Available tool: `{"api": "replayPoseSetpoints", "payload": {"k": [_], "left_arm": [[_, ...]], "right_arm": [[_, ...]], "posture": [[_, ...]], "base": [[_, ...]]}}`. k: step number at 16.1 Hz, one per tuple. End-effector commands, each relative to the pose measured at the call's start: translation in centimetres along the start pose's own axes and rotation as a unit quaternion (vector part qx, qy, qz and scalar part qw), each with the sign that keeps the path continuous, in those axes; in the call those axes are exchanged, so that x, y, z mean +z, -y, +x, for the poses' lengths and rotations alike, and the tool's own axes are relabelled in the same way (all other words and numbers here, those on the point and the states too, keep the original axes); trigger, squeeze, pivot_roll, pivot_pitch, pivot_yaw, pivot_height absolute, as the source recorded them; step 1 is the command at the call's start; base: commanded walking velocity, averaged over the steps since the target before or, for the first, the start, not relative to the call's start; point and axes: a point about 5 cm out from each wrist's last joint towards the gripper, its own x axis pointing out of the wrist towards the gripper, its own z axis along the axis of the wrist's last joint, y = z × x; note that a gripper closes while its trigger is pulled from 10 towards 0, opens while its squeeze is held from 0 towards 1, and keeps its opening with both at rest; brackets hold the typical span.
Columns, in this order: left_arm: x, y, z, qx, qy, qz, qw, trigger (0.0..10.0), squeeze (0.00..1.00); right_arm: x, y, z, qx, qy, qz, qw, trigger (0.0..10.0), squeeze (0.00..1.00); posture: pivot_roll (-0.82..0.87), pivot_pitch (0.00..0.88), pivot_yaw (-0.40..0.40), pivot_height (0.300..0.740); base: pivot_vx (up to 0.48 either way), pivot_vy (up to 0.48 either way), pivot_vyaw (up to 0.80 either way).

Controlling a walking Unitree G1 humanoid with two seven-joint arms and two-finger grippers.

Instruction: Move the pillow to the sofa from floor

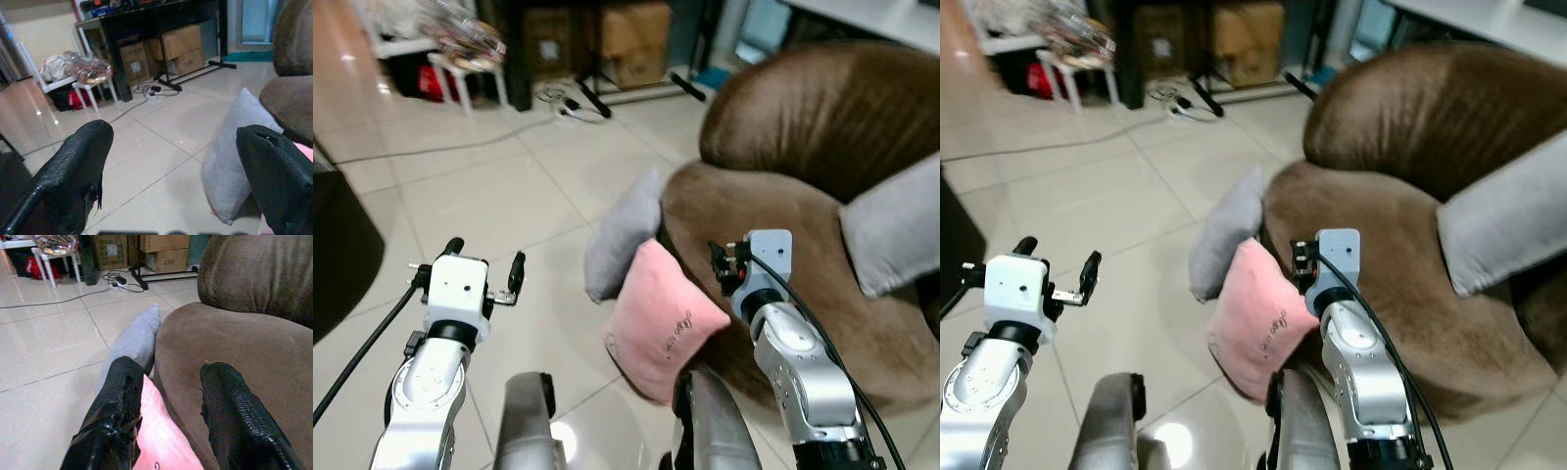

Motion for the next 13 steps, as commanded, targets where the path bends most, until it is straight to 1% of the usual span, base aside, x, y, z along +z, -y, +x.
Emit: {"api": "replayPoseSetpoints", "payload": {"k": [1, 3, 4, 5, 6, 7, 9, 12, 13], "left_arm": [[0.06, 0.00, -0.08, 0.000, 0.001, 0.001, 1.000, 10.0, 0.00], [0.08, 0.03, -0.08, -0.004, 0.004, -0.003, 1.000, 10.0, 0.00], [0.23, 0.08, -0.16, -0.009, 0.009, -0.011, 1.000, 10.0, 0.00], [0.22, 0.07, -0.16, -0.008, 0.009, -0.011, 1.000, 10.0, 0.00], [0.22, 0.06, -0.20, -0.008, 0.009, -0.012, 1.000, 10.0, 0.00], [0.19, 0.02, -0.23, -0.008, 0.009, -0.013, 1.000, 10.0, 0.00], [0.18, 0.01, -0.26, -0.008, 0.008, -0.014, 1.000, 10.0, 0.00], [0.11, -0.04, -0.30, -0.008, 0.008, -0.015, 1.000, 10.0, 0.00], [0.10, -0.04, -0.30, -0.007, 0.007, -0.015, 1.000, 10.0, 0.00]], "right_arm": [[0.27, -0.05, 0.06, 0.005, 0.004, -0.006, 1.000, 10.0, 0.00], [0.28, 0.03, 0.09, 0.003, 0.004, -0.008, 1.000, 10.0, 0.00], [0.23, 0.25, 0.19, 0.000, -0.001, -0.021, 1.000, 10.0, 0.00], [0.21, 0.26, 0.20, 0.001, -0.003, -0.024, 1.000, 10.0, 0.00], [0.29, -0.16, 0.21, 0.019, 0.002, -0.047, 0.999, 10.0, 0.00], [0.40, -0.48, 0.21, 0.027, 0.005, -0.056, 0.998, 10.0, 0.00], [0.44, -0.58, 0.24, 0.028, 0.006, -0.048, 0.998, 10.0, 0.00], [0.38, -0.74, 0.19, 0.037, 0.006, -0.056, 0.998, 10.0, 0.00], [0.37, -0.55, 0.21, 0.028, 0.006, -0.044, 0.999, 10.0, 0.00]], "posture": [[0.04, 0.000, -0.065, 0.522], [0.03, 0.000, -0.066, 0.522], [0.03, 0.000, -0.066, 0.522], [0.03, 0.000, -0.066, 0.522], [0.04, 0.000, -0.069, 0.522], [0.04, 0.000, -0.069, 0.522], [0.04, 0.000, -0.069, 0.522], [0.04, 0.000, -0.071, 0.522], [0.04, 0.000, -0.071, 0.522]], "base": [[0.000, 0.000, 0.00], [0.000, 0.000, 0.00], [0.000, 0.000, 0.00], [0.000, 0.000, 0.00], [0.285, 0.000, 0.00], [0.300, 0.000, 0.80], [0.332, 0.000, 0.80], [0.331, 0.000, 0.80], [0.337, 0.000, 0.00]]}}
